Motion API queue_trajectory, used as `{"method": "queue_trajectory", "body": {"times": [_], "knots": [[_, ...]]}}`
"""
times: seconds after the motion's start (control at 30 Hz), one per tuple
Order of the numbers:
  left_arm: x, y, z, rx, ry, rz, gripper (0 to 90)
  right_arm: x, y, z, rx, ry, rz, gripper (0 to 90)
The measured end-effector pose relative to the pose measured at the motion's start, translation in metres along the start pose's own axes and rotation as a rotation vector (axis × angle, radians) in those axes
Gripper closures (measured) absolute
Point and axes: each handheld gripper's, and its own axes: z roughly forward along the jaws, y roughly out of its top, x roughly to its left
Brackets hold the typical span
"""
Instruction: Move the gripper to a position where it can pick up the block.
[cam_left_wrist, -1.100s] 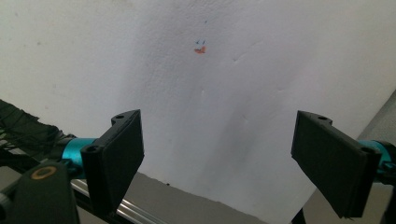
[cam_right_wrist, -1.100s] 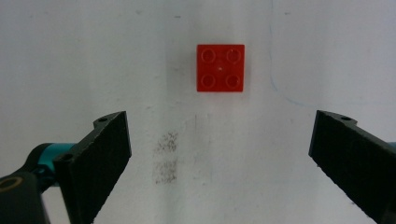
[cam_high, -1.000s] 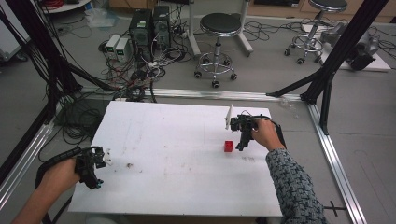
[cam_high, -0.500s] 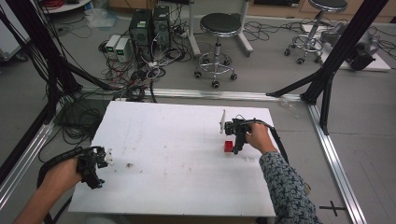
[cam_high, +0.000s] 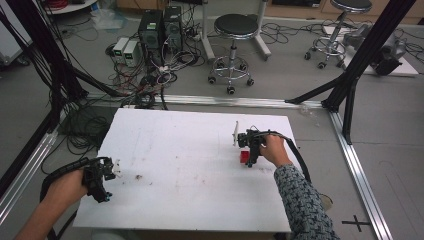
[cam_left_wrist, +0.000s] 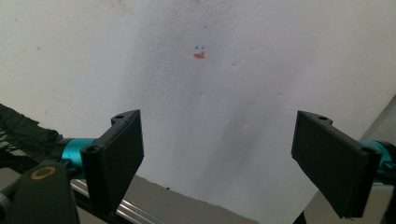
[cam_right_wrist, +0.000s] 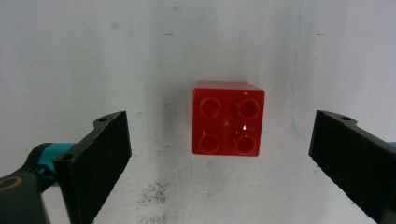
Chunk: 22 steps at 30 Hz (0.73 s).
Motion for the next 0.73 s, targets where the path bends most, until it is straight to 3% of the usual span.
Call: {"method": "queue_trajectory", "body": {"times": [0.1, 0.37, 0.57, 0.73], "knots": [[0.0, -0.001, 0.0, -0.001, -0.004, -0.001, 17.3, -0.001, 0.003, 0.006, 0.023, 0.002, -0.008, 4.8], [0.0, -0.002, 0.001, -0.001, -0.001, -0.006, 17.3, -0.001, 0.007, 0.013, 0.024, 0.012, -0.013, 4.8], [0.002, -0.001, 0.002, 0.007, -0.001, 0.008, 17.3, -0.002, 0.007, 0.014, 0.031, 0.014, -0.021, 4.8], [0.001, 0.0, 0.002, -0.001, -0.004, -0.004, 17.2, 0.0, 0.007, 0.013, 0.033, 0.014, -0.019, 4.8]]}}
